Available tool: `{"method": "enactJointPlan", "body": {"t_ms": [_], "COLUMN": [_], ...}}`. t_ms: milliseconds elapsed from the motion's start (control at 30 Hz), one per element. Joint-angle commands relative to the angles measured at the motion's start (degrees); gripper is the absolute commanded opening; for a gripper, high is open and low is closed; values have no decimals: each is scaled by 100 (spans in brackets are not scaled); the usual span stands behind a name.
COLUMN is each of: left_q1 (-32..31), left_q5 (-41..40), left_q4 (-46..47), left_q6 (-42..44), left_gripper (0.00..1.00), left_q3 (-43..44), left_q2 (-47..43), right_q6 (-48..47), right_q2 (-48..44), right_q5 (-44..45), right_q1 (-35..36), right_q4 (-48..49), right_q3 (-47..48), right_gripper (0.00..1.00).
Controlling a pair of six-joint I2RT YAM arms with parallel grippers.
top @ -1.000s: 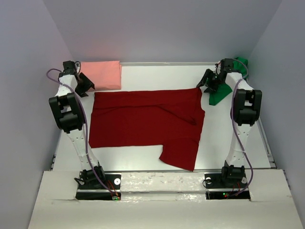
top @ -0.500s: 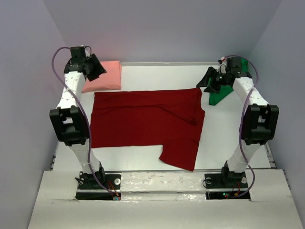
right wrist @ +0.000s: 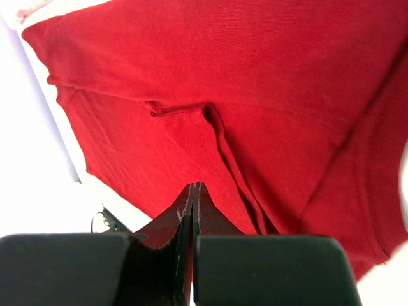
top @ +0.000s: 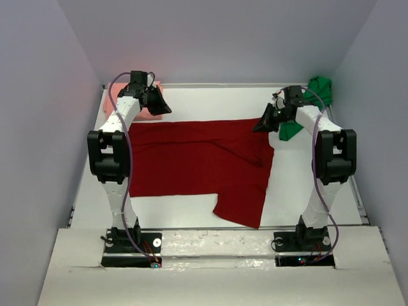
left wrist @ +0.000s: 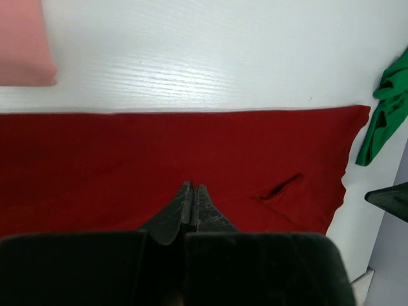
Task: Fold and stack the t-shirts
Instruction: Fold the tshirt
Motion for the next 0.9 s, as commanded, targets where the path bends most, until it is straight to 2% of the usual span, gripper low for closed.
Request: {"method": "enactJointPlan", "body": {"t_ms": [0, 100, 167, 233, 267, 400, 567, 867], "left_q1": [-212, -414, -589, -704, -809, -986, -1196, -1311], "left_q5": [558, 804, 910, 902, 893, 892, 901, 1024], "left_q4": [59, 5, -82, -126, -126, -179, -179, -153], "left_q6": [12, 3, 38, 56, 47, -6, 47, 108], "left_gripper": [0, 0, 0, 0, 0, 0, 0, 0], "left_q3": [523, 690, 813, 875, 875, 866, 814, 804], "left_q2": [180, 452, 645, 795, 830, 1015, 1261, 1771], "right_q6": [108, 275, 311, 293, 258, 197, 144, 47], "right_q2": [203, 396, 493, 528, 546, 642, 809, 1301], "right_q5": [-94, -217, -252, -182, -173, -42, 11, 55], "right_q1": [290, 449, 588, 650, 651, 703, 703, 703], "right_q4": [293, 451, 513, 530, 530, 548, 592, 627], "right_q3": [313, 251, 295, 330, 357, 401, 602, 990], "right_gripper": [0, 0, 25, 40, 44, 50, 49, 56]}}
